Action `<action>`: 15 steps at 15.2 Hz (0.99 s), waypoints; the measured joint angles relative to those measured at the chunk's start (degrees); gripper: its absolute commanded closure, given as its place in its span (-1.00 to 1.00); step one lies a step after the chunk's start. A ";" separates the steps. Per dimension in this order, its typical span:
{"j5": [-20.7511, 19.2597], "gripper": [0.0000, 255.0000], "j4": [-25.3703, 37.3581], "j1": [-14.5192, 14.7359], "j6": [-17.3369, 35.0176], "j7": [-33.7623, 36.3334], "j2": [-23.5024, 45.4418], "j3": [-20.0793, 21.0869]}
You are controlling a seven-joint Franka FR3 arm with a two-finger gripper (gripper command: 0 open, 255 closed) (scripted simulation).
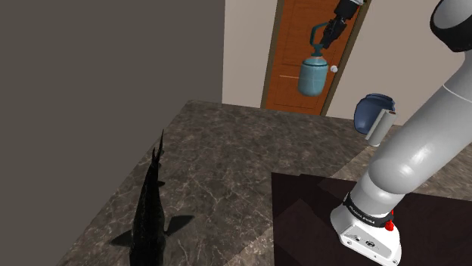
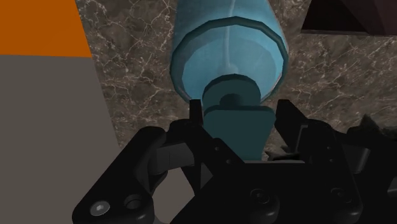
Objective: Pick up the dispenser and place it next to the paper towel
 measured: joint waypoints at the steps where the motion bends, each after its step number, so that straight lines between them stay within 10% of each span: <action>1: -0.39 1.00 -0.13 -0.49 -0.63 -0.95 -0.63 -0.60; 15: -5.35 1.00 -1.35 -6.96 -7.02 -17.09 -6.08 -11.30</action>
